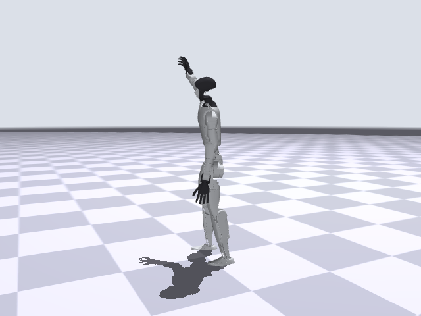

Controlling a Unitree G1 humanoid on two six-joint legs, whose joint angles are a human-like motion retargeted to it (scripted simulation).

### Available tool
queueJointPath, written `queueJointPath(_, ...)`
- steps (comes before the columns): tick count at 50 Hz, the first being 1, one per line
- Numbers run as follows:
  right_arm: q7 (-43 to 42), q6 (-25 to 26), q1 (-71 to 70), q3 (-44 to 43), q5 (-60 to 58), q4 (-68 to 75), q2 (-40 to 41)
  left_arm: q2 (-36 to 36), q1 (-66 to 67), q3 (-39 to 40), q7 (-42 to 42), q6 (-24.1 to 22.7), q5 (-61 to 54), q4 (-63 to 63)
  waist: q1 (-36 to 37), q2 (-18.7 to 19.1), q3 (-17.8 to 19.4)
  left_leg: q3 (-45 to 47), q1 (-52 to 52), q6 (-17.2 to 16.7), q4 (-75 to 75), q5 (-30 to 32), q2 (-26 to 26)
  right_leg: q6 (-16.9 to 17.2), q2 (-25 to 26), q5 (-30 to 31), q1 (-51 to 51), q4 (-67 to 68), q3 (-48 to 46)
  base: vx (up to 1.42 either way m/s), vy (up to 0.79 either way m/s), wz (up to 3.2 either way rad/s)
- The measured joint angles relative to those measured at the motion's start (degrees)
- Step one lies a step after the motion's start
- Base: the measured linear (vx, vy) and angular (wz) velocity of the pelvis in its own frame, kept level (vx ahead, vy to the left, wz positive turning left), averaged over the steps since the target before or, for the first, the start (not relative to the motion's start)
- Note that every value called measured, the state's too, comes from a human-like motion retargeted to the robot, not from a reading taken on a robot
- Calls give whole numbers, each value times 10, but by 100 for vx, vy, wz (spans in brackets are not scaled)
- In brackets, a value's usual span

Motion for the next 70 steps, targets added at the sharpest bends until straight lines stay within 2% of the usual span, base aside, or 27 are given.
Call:
queueJointPath(7, 64, 44, -44, 54, -129, -12, -71, 18, -5, 19, 7, -25, -125, -13, 168, -61, 64, -52, -23, 5, 4, -3, -25, -5, -34, -21, 3, 19, -48, 3, 12, 73)
queueJointPath(13, 114, 65, -39, 123, -248, -52, -46, -18, -28, 44, 1, -30, -211, -13, 338, -70, 145, -98, -40, 1, 10, -3, -31, -29, -42, -38, 13, 31, -91, 2, 5, 71)
queueJointPath(15, 106, 68, -213, 330, -311, -59, 30, -21, -37, 62, 1, -29, -234, 9, 391, -70, 174, -114, -27, 0, 14, -7, -31, -35, -42, -44, 37, 31, -106, 3, 4, 73)
queueJointPath(17, 94, 73, -576, 733, -367, 17, 197, -44, 23, 169, 3, -30, -254, 28, 350, -69, 132, -134, -24, -1, 12, -5, -34, -41, -43, -47, 52, 29, -126, 3, 3, 95)
queueJointPath(18, 108, 75, -698, 867, -378, 78, 287, -68, 51, 235, 4, -30, -263, 32, 311, -68, 101, -148, -41, 0, 7, 2, -39, -43, -48, -48, 40, 31, -139, 4, 3, 115)
queueJointPath(19, 122, 76, -730, 918, -392, 102, 333, -83, 59, 275, 4, -31, -274, 37, 306, -66, 93, -160, -51, 1, 3, 6, -43, -45, -51, -50, 35, 33, -151, 3, 4, 118)
queueJointPath(20, 135, 76, -716, 926, -408, 109, 357, -93, 57, 301, 5, -31, -287, 41, 317, -64, 95, -171, -58, 1, 0, 9, -47, -47, -53, -51, 34, 34, -162, 3, 3, 113)
queueJointPath(23, 168, 76, -642, 911, -460, 109, 409, -114, 46, 371, 1, -28, -335, 53, 360, -51, 114, -208, -69, -1, -7, 18, -55, -52, -58, -57, 41, 36, -200, 3, 3, 116)
queueJointPath(27, 190, 78, -529, 846, -504, 105, 473, -122, 38, 456, -10, -19, -395, 62, 414, -27, 137, -259, -76, -9, -25, 34, -67, -59, -64, -66, 57, 40, -253, 2, 3, 121)
queueJointPath(33, 198, 85, -381, 734, -512, 135, 577, -93, 49, 560, -19, -13, -462, 60, 469, 23, 142, -322, -76, -30, -61, 63, -82, -69, -74, -79, 79, 50, -323, 1, 2, 106)
queueJointPath(39, 200, 91, -273, 664, -501, 181, 659, -11, 61, 650, -5, -21, -547, 60, 486, 89, 113, -351, -67, -40, -91, 88, -91, -77, -84, -88, 90, 61, -357, -1, 2, 54)
queueJointPath(45, 165, 90, -165, 639, -481, 180, 702, 139, 52, 702, 24, -41, -621, 76, 466, 159, 69, -345, -61, -38, -98, 96, -95, -77, -93, -91, 89, 67, -352, -1, 0, -8)
queueJointPath(52, 105, 84, -39, 608, -424, 154, 698, 336, 9, 699, 26, -69, -662, 36, 390, 243, 20, -308, -60, -45, -79, 86, -95, -70, -96, -88, 79, 61, -316, -3, -3, -45)
queueJointPath(59, 82, 88, 35, 516, -276, 171, 643, 516, -74, 641, -15, -65, -658, -38, 250, 331, -10, -261, -54, -54, -60, 73, -85, -71, -88, -79, 73, 46, -271, -1, -4, -60)
queueJointPath(65, 70, 91, 45, 463, -153, 178, 563, 617, -149, 558, -48, -29, -567, -97, 92, 401, 0, -215, -44, -51, -48, 61, -74, -71, -79, -69, 65, 33, -224, 2, -5, -73)
queueJointPath(70, 67, 91, 29, 480, -110, 177, 505, 638, -174, 481, -65, -13, -455, -166, -37, 442, 32, -167, -35, -41, -34, 47, -64, -69, -72, -62, 51, 27, -173, 4, -6, -92)
